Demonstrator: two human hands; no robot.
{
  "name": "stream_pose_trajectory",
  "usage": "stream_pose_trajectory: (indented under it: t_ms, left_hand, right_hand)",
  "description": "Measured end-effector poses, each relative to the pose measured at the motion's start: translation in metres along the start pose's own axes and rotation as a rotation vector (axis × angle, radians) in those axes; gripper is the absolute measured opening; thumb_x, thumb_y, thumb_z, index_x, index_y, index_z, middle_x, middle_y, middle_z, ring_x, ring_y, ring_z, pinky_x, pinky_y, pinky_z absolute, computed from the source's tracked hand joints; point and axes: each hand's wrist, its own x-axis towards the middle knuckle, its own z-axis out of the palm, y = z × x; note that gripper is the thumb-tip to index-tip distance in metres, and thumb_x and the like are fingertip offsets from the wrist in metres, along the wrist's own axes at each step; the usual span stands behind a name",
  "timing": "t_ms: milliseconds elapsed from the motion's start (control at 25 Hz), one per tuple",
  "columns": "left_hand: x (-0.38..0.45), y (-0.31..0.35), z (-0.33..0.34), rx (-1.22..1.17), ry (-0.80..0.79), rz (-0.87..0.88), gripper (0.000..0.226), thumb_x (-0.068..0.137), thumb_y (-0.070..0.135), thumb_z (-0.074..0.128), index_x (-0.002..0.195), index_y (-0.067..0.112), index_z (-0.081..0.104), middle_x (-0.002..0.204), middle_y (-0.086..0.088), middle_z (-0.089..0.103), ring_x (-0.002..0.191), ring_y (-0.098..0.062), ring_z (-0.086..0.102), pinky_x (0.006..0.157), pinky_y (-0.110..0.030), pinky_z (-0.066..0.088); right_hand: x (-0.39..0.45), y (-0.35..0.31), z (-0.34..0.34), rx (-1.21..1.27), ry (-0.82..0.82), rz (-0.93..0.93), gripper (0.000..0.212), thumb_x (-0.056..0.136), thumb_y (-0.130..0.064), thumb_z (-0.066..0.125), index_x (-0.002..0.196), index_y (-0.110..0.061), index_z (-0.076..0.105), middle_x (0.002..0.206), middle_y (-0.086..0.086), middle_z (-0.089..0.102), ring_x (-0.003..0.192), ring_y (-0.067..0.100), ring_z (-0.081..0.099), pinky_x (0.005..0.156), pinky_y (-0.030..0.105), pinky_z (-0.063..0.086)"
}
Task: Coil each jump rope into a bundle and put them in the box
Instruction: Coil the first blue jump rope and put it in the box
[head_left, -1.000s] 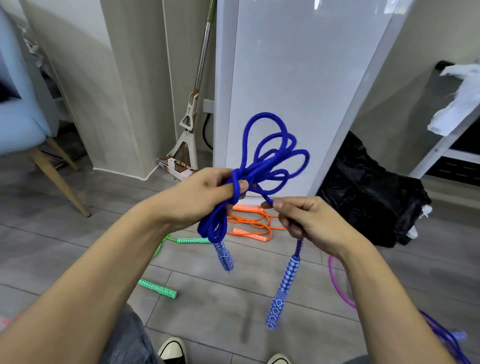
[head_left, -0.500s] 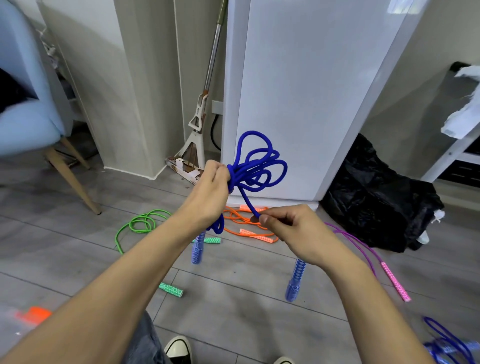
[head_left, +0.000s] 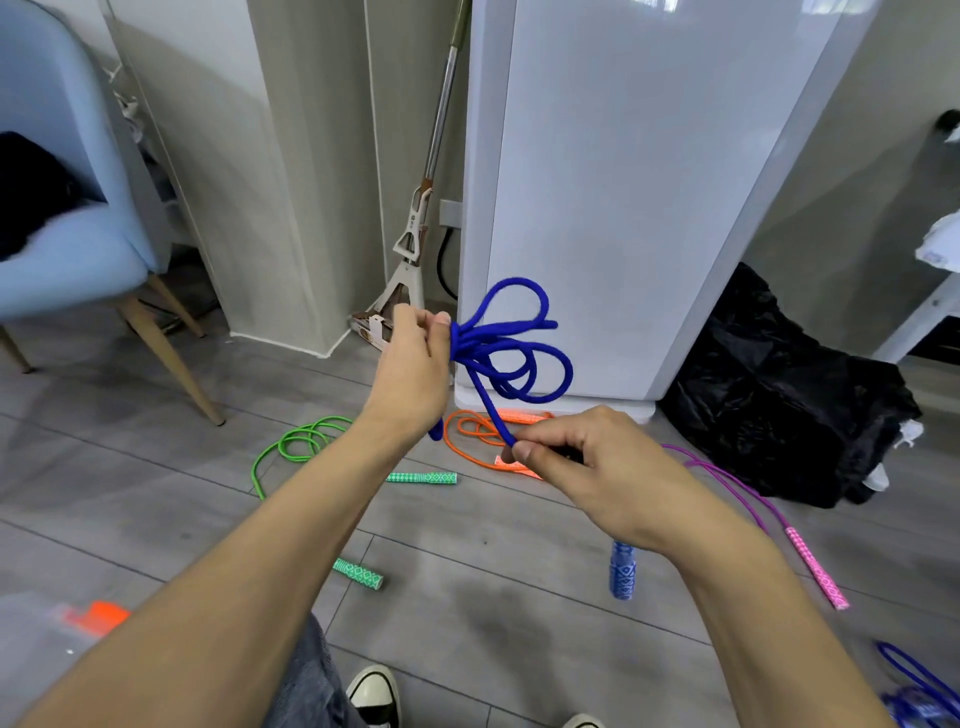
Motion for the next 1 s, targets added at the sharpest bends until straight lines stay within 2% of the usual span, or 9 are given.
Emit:
stream_pose_trajectory:
  t_ms: [120,240,400,480,600,720,800,920,1000]
  left_hand:
    - [-0.002,-0.005,-0.004,0.242,-0.190,0.078,0.020,0.104,0.034,0.042,0.103,0.015,0.047,0.076,0.004,0.056,0.065,-0.009,0.050,0.053,-0.013,0.034]
    - [-0.006,-0.011,-0.010,0.348,-0.491,0.173,0.014,0.099,0.038,0.051,0.095,0.025,0.051,0.073,-0.002,0.063,0.064,-0.015,0.051,0.061,-0.026,0.041]
    - [-0.027,0.008,-0.009,0.045,-0.932,0.124,0.005,0.098,0.023,0.058,0.094,0.020,0.057,0.077,-0.009,0.070,0.066,-0.013,0.057,0.066,-0.028,0.048]
    - [-0.036,0.020,-0.011,-0.158,-1.035,0.023,0.008,0.101,0.015,0.053,0.094,0.014,0.056,0.069,-0.001,0.064,0.061,-0.012,0.051,0.060,-0.021,0.043]
    - [-0.042,0.030,-0.011,-0.526,-1.030,-0.078,0.016,0.103,0.018,0.048,0.089,0.013,0.054,0.064,-0.004,0.051,0.054,-0.013,0.041,0.059,-0.022,0.040]
    - [-0.041,0.033,-0.007,-0.871,-0.937,-0.171,0.020,0.104,0.022,0.043,0.092,0.011,0.055,0.063,-0.005,0.042,0.053,-0.015,0.034,0.066,-0.031,0.042]
    - [-0.033,0.029,-0.001,-0.902,-0.707,-0.214,0.018,0.105,0.019,0.041,0.104,0.007,0.054,0.064,-0.005,0.048,0.052,-0.014,0.037,0.064,-0.030,0.045]
    - [-0.024,0.018,0.008,-0.716,-0.364,-0.238,0.016,0.103,0.015,0.045,0.103,0.007,0.058,0.062,-0.004,0.056,0.047,-0.011,0.042,0.059,-0.030,0.042]
    - [-0.023,0.013,0.014,-0.609,-0.236,-0.225,0.013,0.102,0.017,0.049,0.101,0.010,0.061,0.062,-0.004,0.057,0.046,-0.011,0.043,0.055,-0.029,0.041]
  right_hand:
    - [-0.004,0.008,-0.008,0.020,0.059,0.021,0.014,0.098,-0.035,0.058,0.098,-0.031,0.072,0.080,-0.009,0.069,0.076,0.012,0.061,0.077,0.041,0.053]
    - [-0.003,0.017,-0.019,0.075,0.227,0.046,0.006,0.093,-0.030,0.068,0.088,-0.028,0.071,0.075,-0.013,0.070,0.070,0.007,0.062,0.072,0.031,0.052]
    - [-0.002,0.017,-0.024,0.181,0.369,0.015,0.005,0.087,-0.025,0.076,0.083,-0.023,0.074,0.073,-0.012,0.070,0.067,0.003,0.062,0.067,0.018,0.048]
    - [-0.003,0.019,-0.031,0.322,0.397,0.023,0.003,0.085,-0.020,0.078,0.083,-0.019,0.076,0.073,-0.010,0.072,0.066,0.003,0.063,0.065,0.016,0.048]
    - [-0.004,0.022,-0.037,0.604,0.361,0.078,0.004,0.084,-0.012,0.076,0.082,-0.009,0.075,0.061,-0.010,0.067,0.054,0.001,0.057,0.056,0.012,0.043]
    - [0.001,0.022,-0.026,0.710,0.260,0.122,0.012,0.082,-0.023,0.076,0.071,-0.021,0.071,0.057,-0.005,0.057,0.047,0.004,0.045,0.050,0.024,0.031]
    - [0.006,0.022,-0.016,0.724,0.210,0.168,0.022,0.093,-0.032,0.066,0.078,-0.018,0.074,0.060,0.003,0.048,0.045,0.012,0.033,0.049,0.029,0.020]
    - [0.008,0.014,-0.005,0.708,0.116,0.254,0.028,0.104,-0.025,0.051,0.098,-0.012,0.075,0.061,0.006,0.047,0.044,0.016,0.036,0.045,0.027,0.027]
    - [0.008,0.010,0.000,0.706,0.027,0.308,0.031,0.106,-0.023,0.046,0.104,-0.008,0.072,0.062,0.006,0.051,0.044,0.017,0.045,0.045,0.027,0.036]
